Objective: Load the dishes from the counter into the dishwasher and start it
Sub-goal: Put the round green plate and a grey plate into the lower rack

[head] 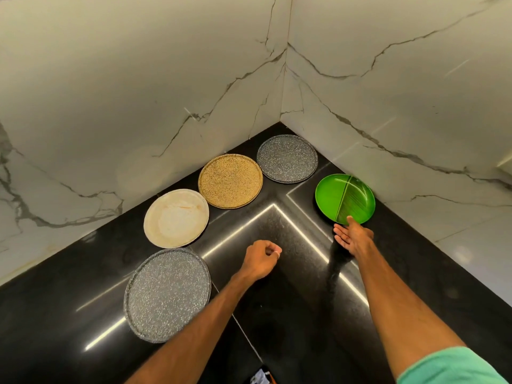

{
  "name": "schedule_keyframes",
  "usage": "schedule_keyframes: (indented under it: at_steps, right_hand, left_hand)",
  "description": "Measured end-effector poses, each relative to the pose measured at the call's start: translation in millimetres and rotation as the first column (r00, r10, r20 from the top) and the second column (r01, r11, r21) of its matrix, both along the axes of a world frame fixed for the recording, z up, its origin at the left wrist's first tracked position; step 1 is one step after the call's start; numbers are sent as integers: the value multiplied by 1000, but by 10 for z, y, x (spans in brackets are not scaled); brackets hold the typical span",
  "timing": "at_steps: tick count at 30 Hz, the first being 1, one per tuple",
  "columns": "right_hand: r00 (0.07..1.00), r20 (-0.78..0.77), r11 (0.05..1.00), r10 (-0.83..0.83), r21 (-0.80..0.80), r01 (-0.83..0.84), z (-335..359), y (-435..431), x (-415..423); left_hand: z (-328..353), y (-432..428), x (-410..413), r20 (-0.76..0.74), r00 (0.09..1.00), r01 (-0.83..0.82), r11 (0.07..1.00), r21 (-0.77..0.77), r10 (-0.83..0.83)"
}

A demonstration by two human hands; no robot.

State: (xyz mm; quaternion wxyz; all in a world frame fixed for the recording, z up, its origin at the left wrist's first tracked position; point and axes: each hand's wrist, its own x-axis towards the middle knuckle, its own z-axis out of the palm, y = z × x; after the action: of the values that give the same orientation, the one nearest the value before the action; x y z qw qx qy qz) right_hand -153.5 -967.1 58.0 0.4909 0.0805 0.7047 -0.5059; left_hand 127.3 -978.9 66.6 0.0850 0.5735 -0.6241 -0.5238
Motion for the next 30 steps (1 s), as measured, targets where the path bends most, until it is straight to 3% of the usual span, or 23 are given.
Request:
schedule_keyframes:
  at_steps: [9, 15, 21, 23, 24, 26, 28, 30]
  right_hand:
    - [988, -101, 993, 116, 2, -116, 117, 72, 164]
    - [946, -87, 941, 312, -109, -321, 191, 263, 773]
    - [812, -174, 801, 557, -147, -581, 207, 22, 897]
    - [786, -351, 816, 509, -95, -570, 190, -273, 802]
    - [706, -518, 819, 483, -18, -574, 175, -448, 729]
    - [398, -768, 750, 502, 158, -642, 170, -821, 600]
    - [121, -768, 551, 629, 330, -767, 116, -1204, 523]
    - [-81, -674, 357, 734, 485, -799, 8, -1472, 502]
  left_hand:
    - [84, -224, -251, -188, 976, -85, 984, 155, 114]
    - [259, -525, -364, -404, 841, -169, 883, 437, 361]
    - [191, -739, 36, -441, 746, -364, 860, 357, 499]
    - [177, -785, 215, -437, 702, -438, 824, 359, 563]
    - [173, -798, 296, -438, 678, -465, 806, 367, 591]
    - [165, -811, 440, -449, 628, -497, 772, 396, 635]
    - [164, -808, 549, -452, 589, -517, 742, 427, 670]
    - [148, -796, 616, -439, 578, -536, 725, 432, 688]
